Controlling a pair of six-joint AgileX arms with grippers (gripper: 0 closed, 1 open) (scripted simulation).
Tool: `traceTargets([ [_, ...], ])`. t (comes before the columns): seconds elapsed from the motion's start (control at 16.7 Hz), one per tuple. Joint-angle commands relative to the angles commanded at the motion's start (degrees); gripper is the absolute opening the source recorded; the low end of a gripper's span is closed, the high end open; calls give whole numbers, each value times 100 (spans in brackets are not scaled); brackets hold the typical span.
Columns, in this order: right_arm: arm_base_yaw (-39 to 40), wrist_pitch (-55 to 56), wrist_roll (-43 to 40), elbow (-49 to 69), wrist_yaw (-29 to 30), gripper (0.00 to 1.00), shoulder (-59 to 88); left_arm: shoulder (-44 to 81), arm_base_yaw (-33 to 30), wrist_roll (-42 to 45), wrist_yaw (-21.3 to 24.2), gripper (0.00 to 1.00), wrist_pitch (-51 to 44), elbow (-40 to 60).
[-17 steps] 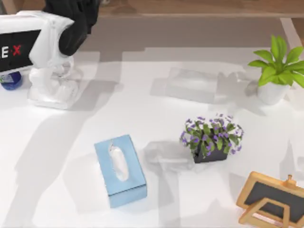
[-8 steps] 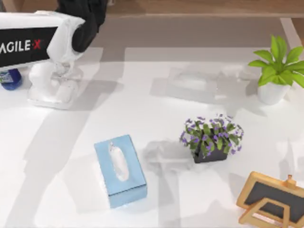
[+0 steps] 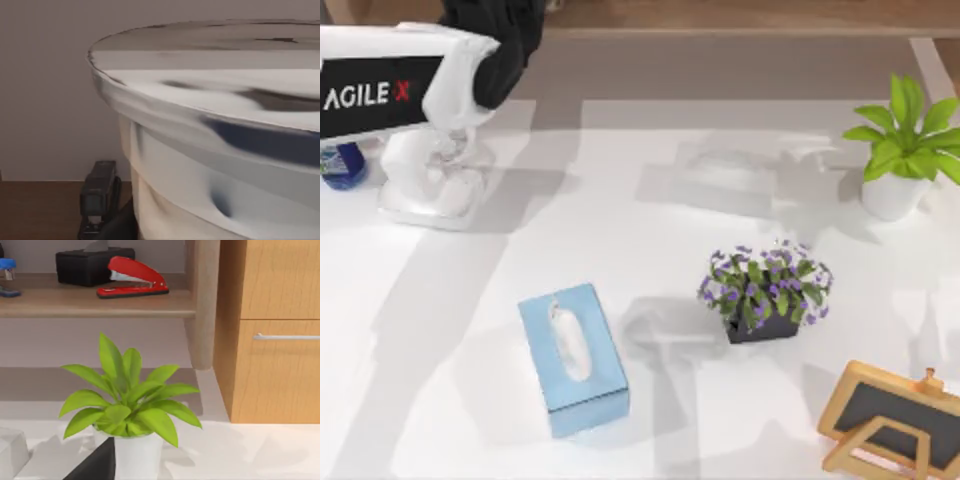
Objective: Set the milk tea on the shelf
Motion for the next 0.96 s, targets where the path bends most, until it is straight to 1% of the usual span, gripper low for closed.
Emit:
traceTargets([
  [0.6, 0, 0, 0, 0, 0, 100, 0, 0, 0, 0, 0, 98, 0, 0],
  [0.66, 0, 0, 0, 0, 0, 100, 0, 0, 0, 0, 0, 100, 0, 0],
  [0.96, 0, 0, 0, 0, 0, 100, 0, 0, 0, 0, 0, 100, 0, 0],
])
